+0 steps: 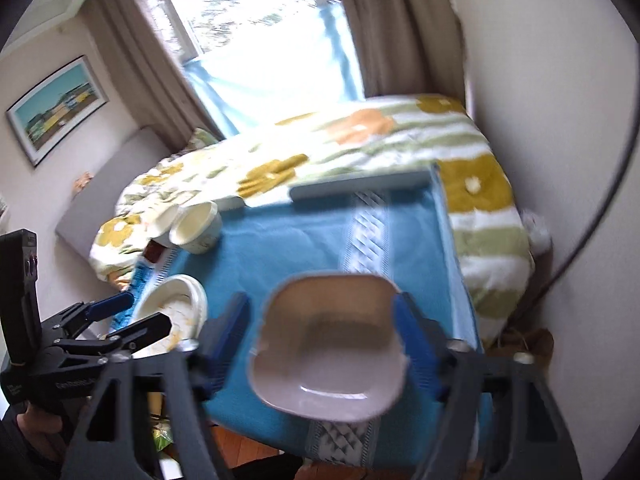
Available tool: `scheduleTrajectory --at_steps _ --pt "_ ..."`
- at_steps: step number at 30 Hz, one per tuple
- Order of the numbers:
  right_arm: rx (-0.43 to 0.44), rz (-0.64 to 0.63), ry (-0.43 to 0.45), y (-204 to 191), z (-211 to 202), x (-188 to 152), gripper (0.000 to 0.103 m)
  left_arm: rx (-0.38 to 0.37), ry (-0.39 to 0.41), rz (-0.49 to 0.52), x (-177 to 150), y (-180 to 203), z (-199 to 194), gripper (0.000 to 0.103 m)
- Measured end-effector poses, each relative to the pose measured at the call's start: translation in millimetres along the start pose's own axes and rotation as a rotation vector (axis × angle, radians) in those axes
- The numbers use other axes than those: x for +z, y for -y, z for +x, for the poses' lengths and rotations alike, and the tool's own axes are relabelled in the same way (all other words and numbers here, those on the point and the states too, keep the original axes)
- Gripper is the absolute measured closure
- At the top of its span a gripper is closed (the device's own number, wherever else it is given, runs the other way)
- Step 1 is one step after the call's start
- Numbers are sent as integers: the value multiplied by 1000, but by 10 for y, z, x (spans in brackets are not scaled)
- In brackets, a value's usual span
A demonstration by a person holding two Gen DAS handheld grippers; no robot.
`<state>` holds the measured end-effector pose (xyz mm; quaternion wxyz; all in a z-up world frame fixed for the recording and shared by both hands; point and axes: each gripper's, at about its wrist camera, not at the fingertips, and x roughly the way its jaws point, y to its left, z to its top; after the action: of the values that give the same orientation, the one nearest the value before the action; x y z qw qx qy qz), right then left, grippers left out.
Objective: Organize plates and bowls
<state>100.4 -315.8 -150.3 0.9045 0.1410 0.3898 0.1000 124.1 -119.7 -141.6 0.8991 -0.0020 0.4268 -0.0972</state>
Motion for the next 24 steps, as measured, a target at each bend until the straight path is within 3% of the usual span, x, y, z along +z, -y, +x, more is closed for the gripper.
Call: scheduleTrajectory --at_steps 1,6,9,11,14,22,24 --pt "24 -18 20 -82 -15 63 4 16 28 -7 49 -96 -96 0" --pt "88 -144 119 -688 50 424 4 82 55 -82 287 -679 -253 0" --pt "99 -208 71 -1036 254 604 4 90 45 -128 414 -1069 -230 0" --pt "91 -206 64 -1219 405 699 4 92 31 -160 511 -1341 -180 0" --pt "107 -186 -14 -1440 785 833 4 78 9 -197 629 -1694 -26 0" --pt "76 -90 -163 -1673 1780 926 4 -12 -114 -244 963 -2375 830 1" --pt "43 -77 -206 -1717 2058 937 10 -24 -145 -243 1006 -2474 1061 3"
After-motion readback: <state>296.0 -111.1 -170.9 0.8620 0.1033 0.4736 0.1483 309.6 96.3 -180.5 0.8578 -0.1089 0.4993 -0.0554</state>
